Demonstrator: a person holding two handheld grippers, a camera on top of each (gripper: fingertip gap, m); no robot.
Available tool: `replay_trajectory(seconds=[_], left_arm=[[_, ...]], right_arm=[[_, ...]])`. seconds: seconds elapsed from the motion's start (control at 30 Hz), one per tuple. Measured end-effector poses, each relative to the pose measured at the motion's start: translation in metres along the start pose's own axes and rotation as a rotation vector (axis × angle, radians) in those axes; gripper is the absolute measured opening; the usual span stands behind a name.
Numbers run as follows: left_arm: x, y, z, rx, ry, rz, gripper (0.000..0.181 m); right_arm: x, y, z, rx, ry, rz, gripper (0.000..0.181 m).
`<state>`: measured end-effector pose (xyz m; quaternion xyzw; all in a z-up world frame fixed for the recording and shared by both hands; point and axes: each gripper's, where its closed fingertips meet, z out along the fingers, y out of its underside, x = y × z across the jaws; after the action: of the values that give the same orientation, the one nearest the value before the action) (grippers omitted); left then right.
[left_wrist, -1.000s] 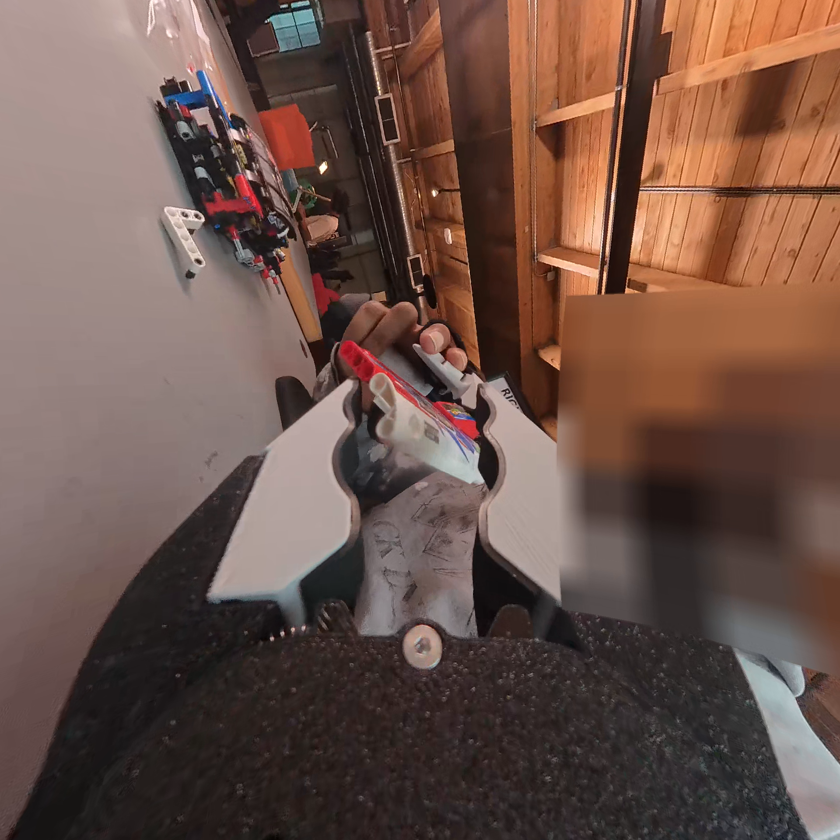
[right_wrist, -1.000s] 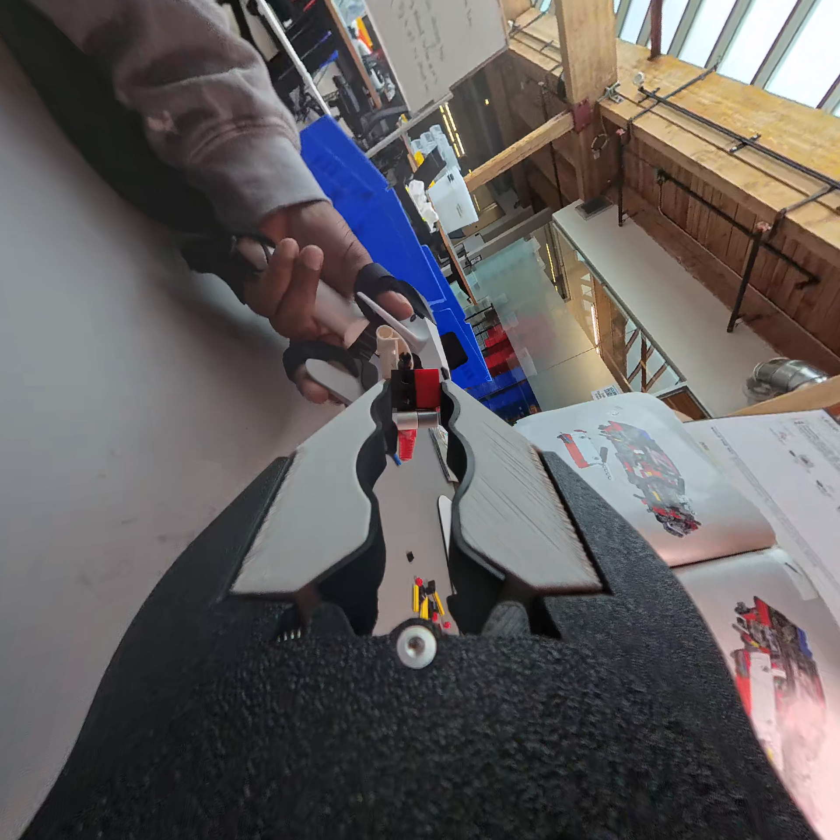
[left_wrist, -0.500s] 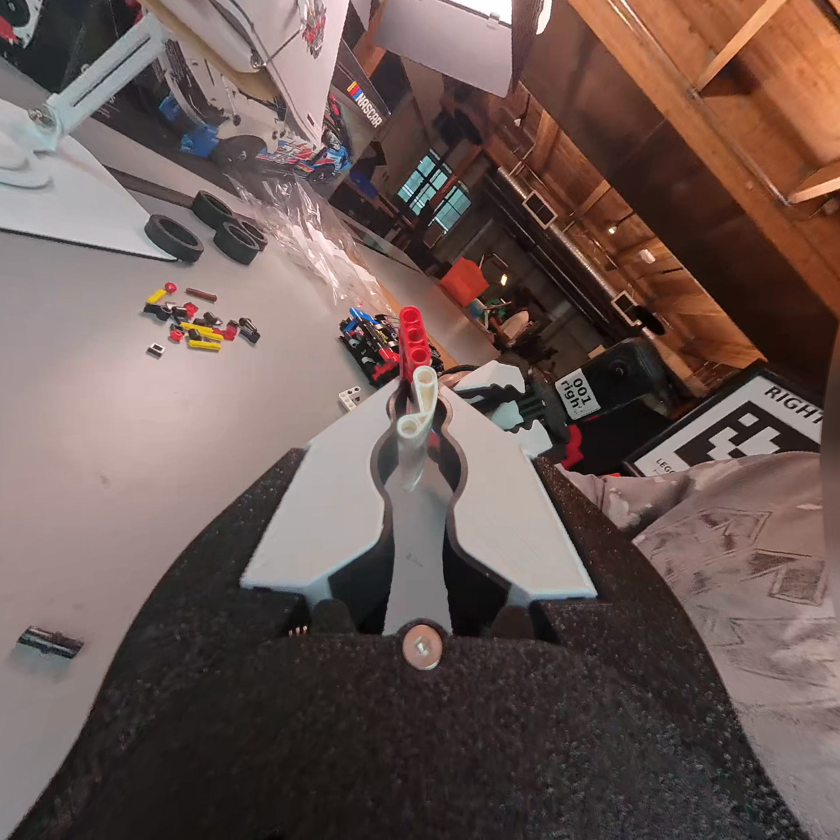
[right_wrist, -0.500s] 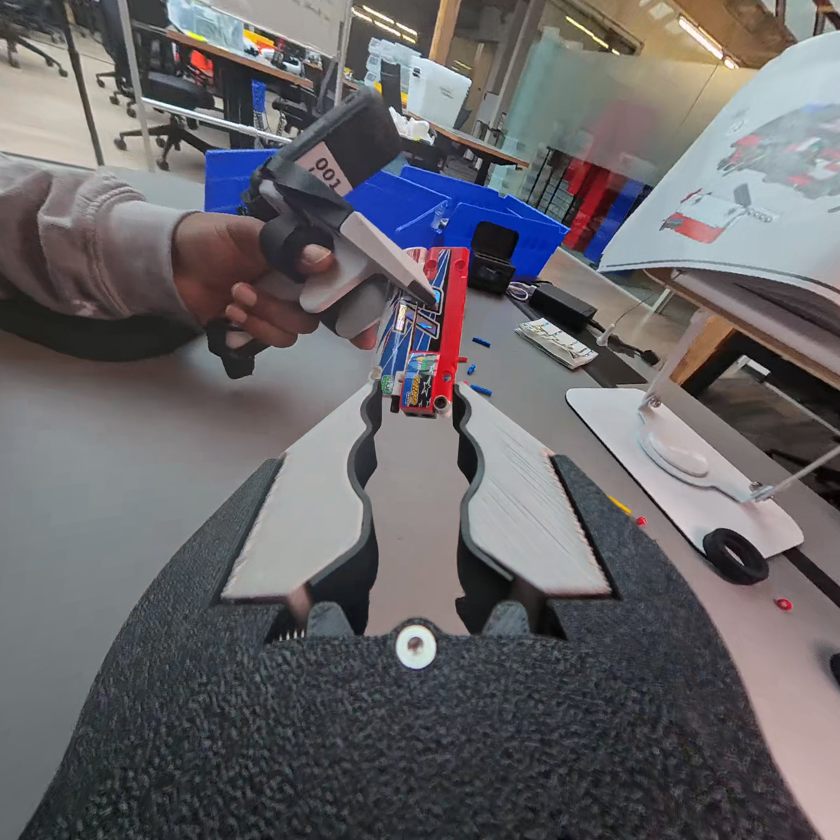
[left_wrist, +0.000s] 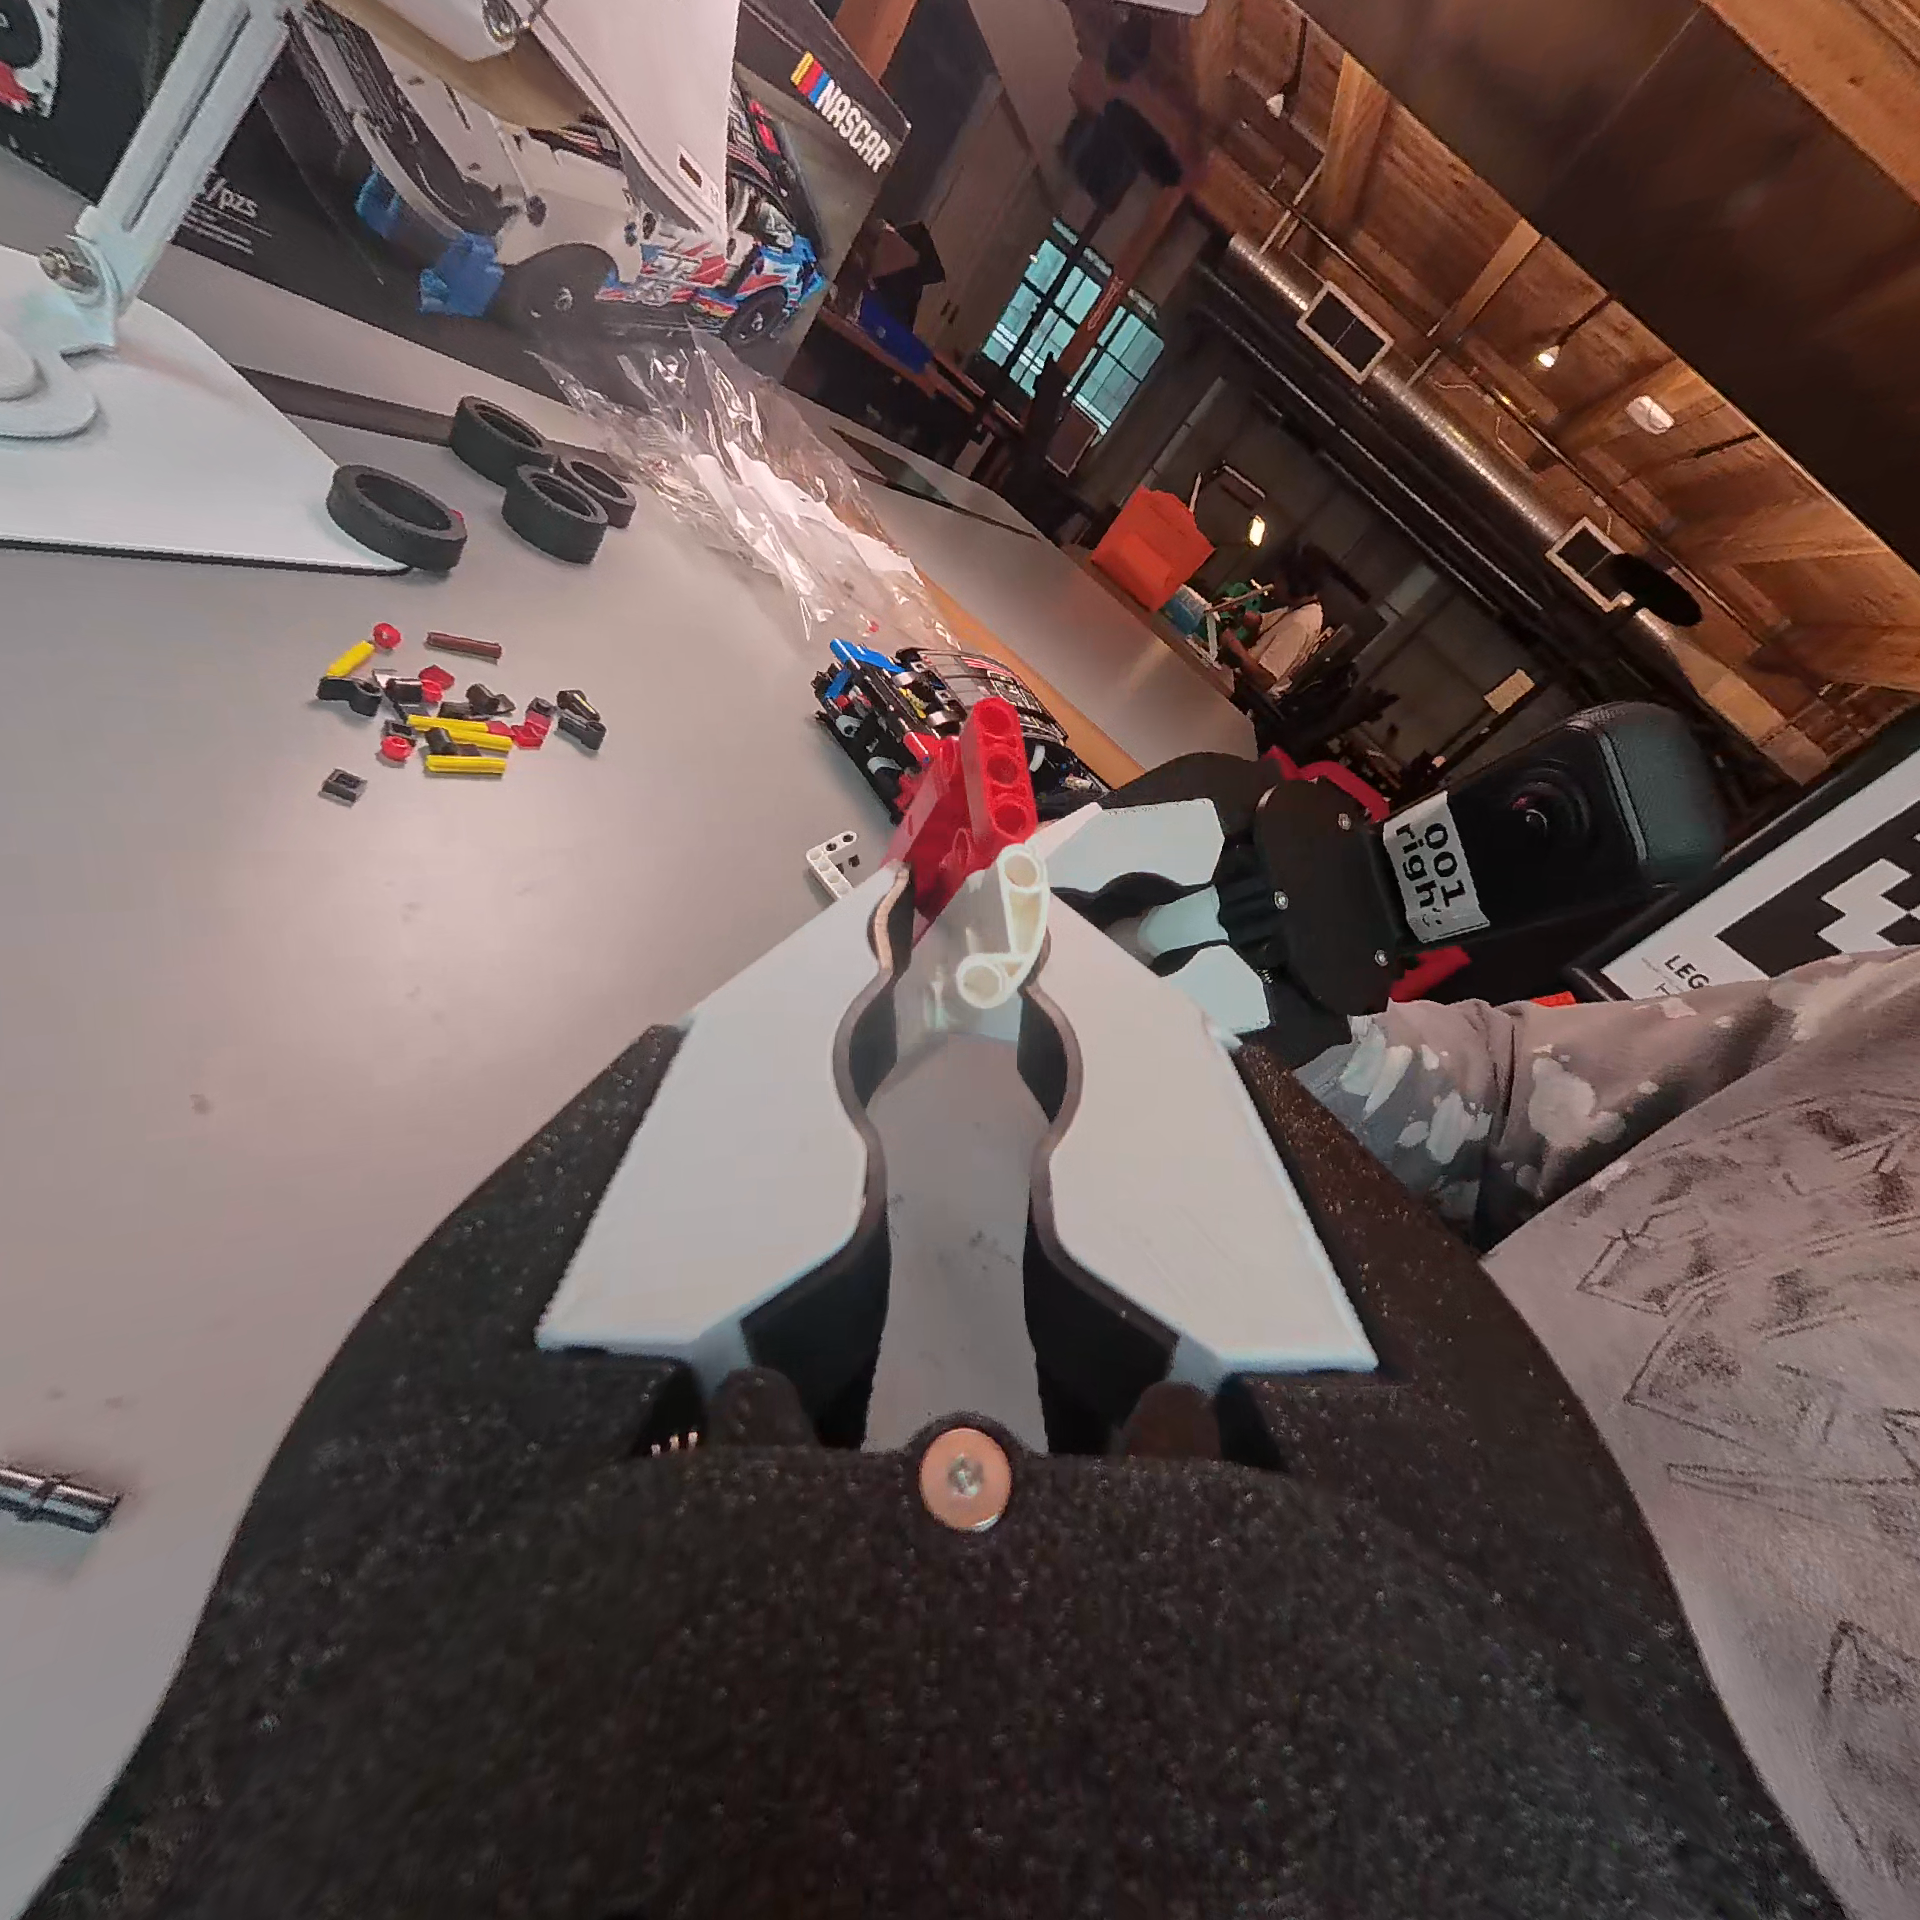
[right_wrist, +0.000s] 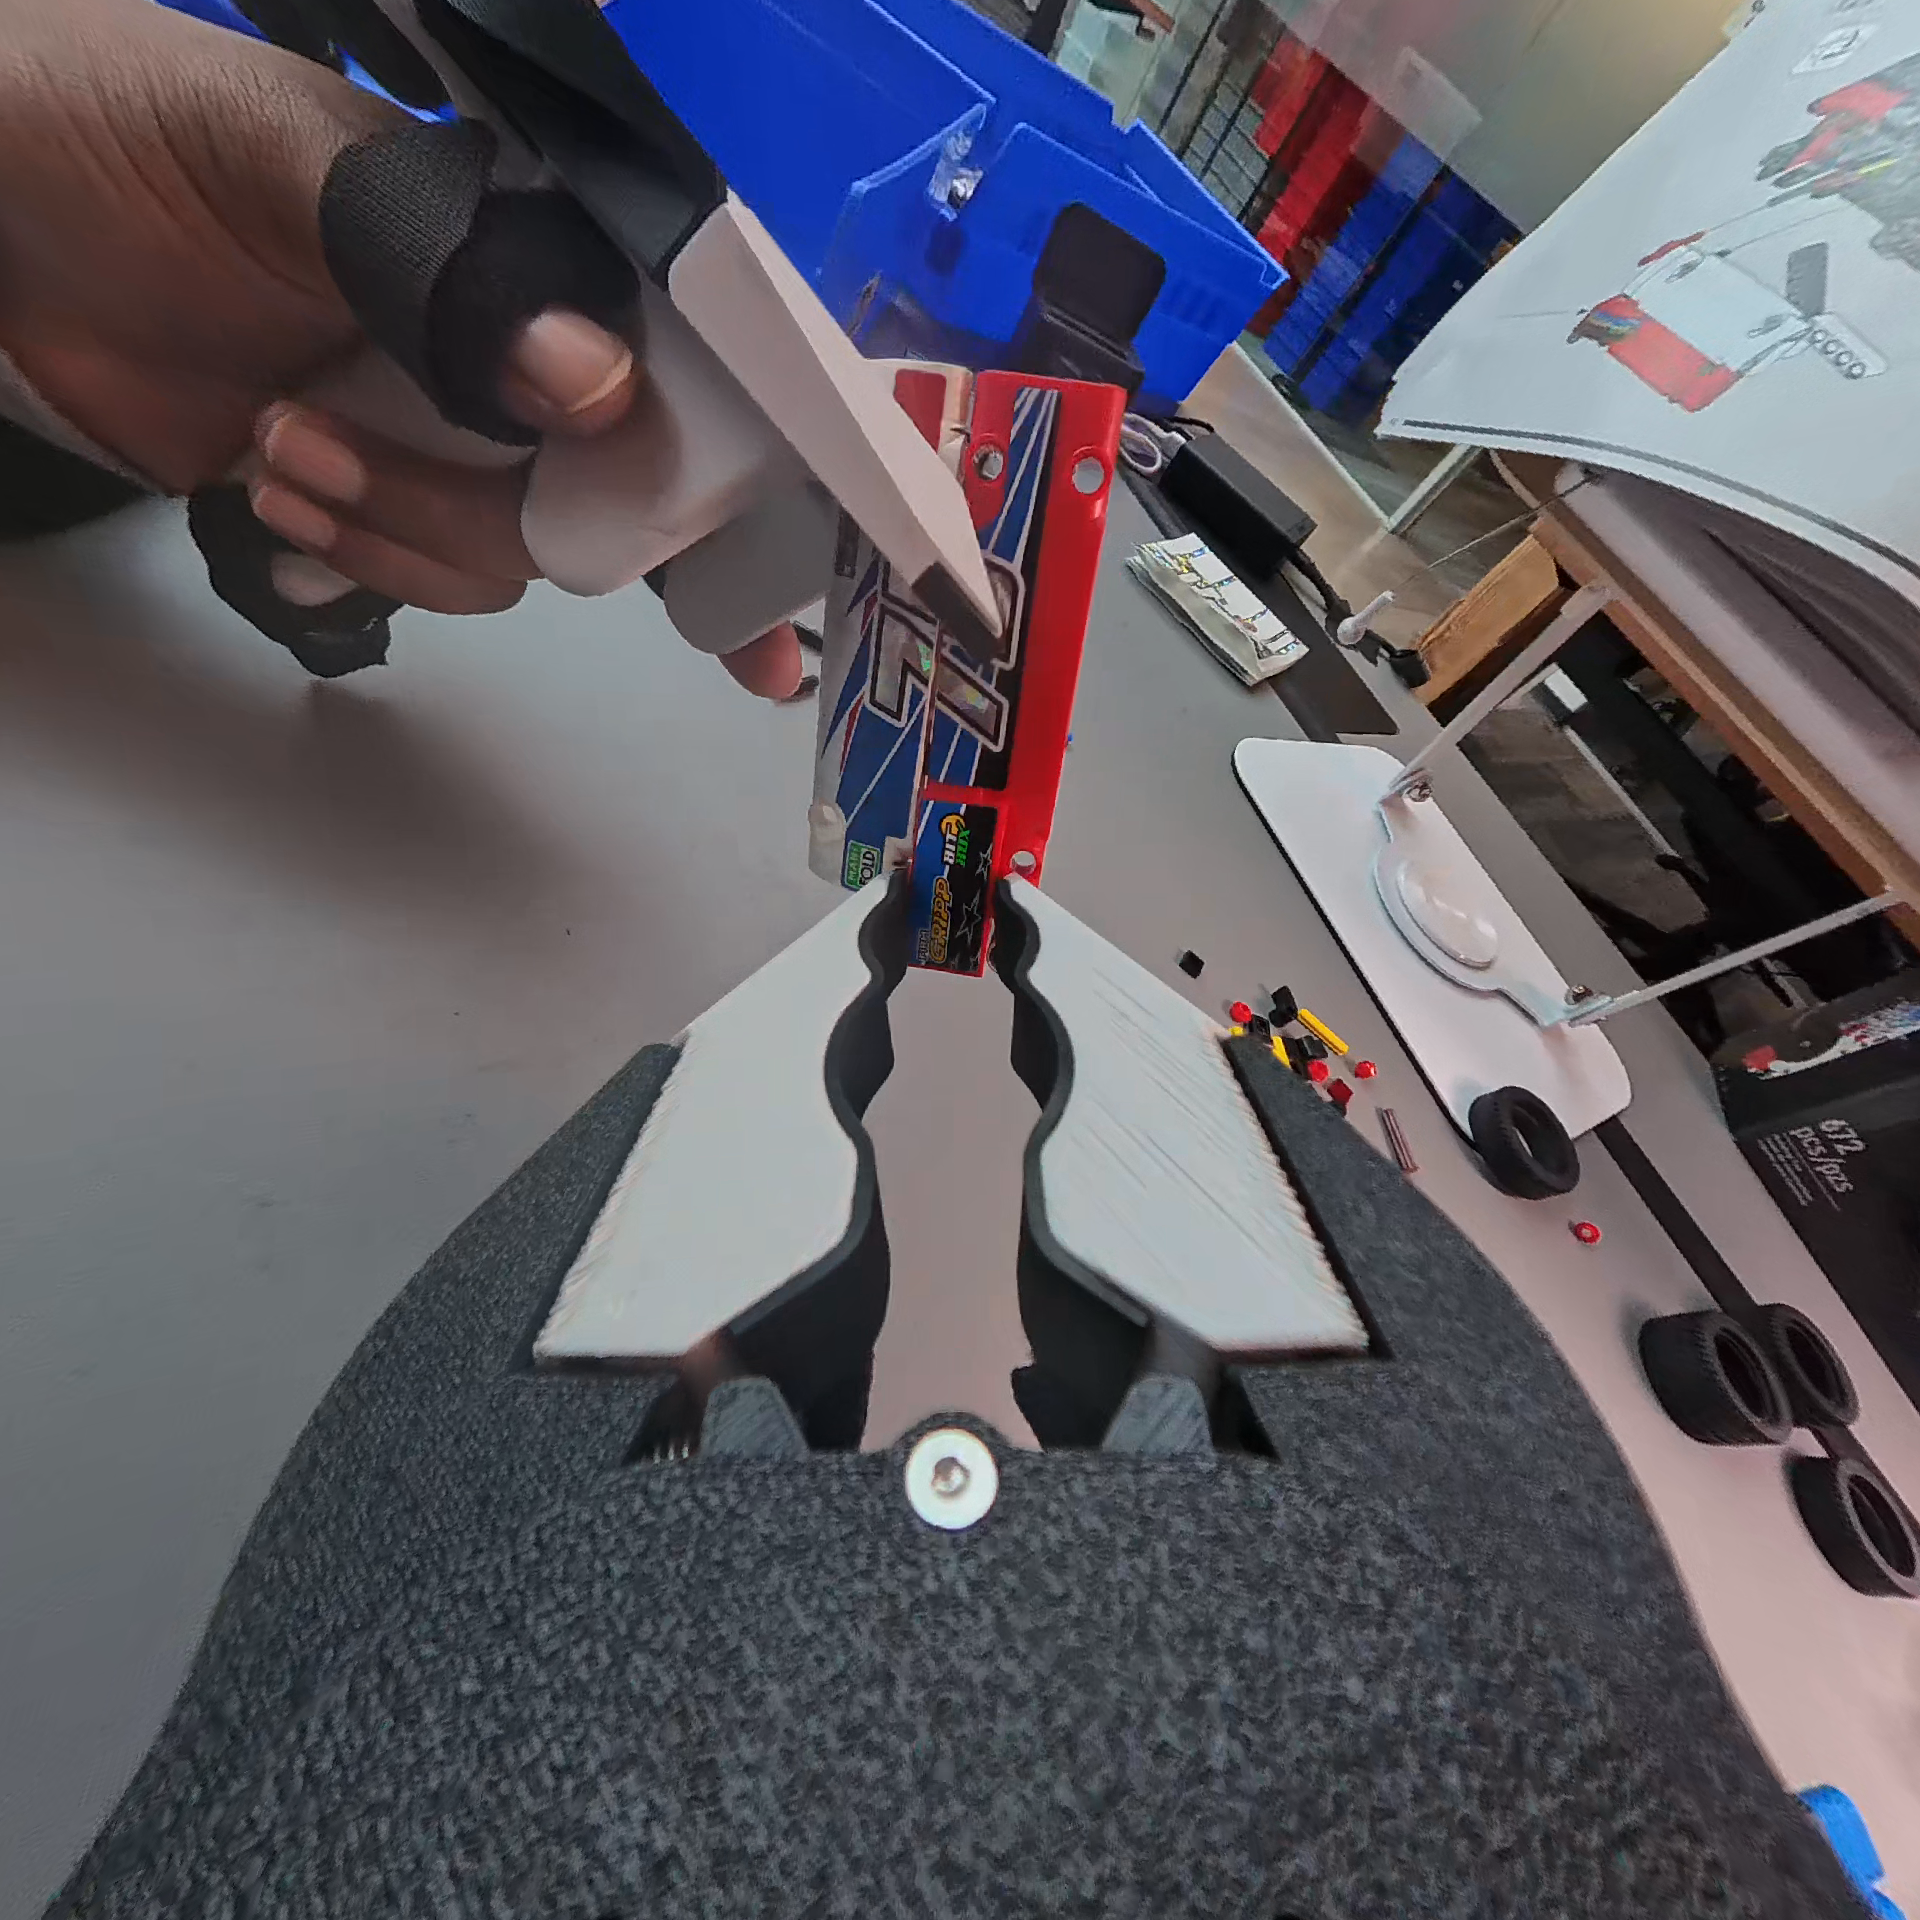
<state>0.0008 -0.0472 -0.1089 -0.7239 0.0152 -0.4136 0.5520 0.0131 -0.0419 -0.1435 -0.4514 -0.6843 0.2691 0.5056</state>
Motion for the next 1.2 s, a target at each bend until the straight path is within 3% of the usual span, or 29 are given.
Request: replay_trajectory(seconds=[0.1, 0.23, 0.33, 0.47, 0.6, 0.67, 0.77, 0.9, 1.07, 1.2], left_arm=[[-0.002, 0.013, 0.007, -0.074, -0.015, 0.025, 0.017], [-0.009, 0.01, 0.008, -0.087, -0.057, 0.046, 0.006], [-0.041, 0.011, 0.0, -0.11, -0.227, 0.093, 0.007], [-0.036, 0.01, -0.002, -0.116, -0.18, 0.06, 0.006], [-0.029, 0.019, 0.007, -0.16, -0.124, 0.015, 0.007], [-0.03, 0.018, 0.005, -0.15, -0.113, -0.025, 0.007], [-0.032, 0.019, 0.003, -0.147, -0.087, -0.1, 0.007], [-0.03, 0.024, 0.003, -0.173, -0.055, -0.149, 0.007], [-0.026, 0.028, 0.006, -0.194, -0.029, -0.159, 0.008], [-0.022, 0.031, 0.007, -0.202, -0.011, -0.159, 0.007]], right_arm=[[-0.002, -0.005, -0.001, 0.024, -0.008, -0.044, 0.016], [0.001, -0.012, -0.007, 0.083, 0.009, -0.051, 0.014], [0.006, -0.041, -0.026, 0.237, 0.028, -0.031, 0.014], [0.015, -0.033, -0.031, 0.267, -0.006, 0.077, 0.015], [0.025, 0.002, -0.022, 0.154, -0.151, 0.42, 0.016], [0.019, 0.021, -0.018, 0.039, -0.224, 0.471, 0.016], [0.006, 0.054, -0.014, -0.153, -0.256, 0.432, 0.016], [-0.004, 0.076, -0.012, -0.305, -0.254, 0.367, 0.016], [-0.003, 0.091, -0.009, -0.409, -0.214, 0.303, 0.016], [0.003, 0.091, -0.007, -0.4, -0.172, 0.303, 0.023]])
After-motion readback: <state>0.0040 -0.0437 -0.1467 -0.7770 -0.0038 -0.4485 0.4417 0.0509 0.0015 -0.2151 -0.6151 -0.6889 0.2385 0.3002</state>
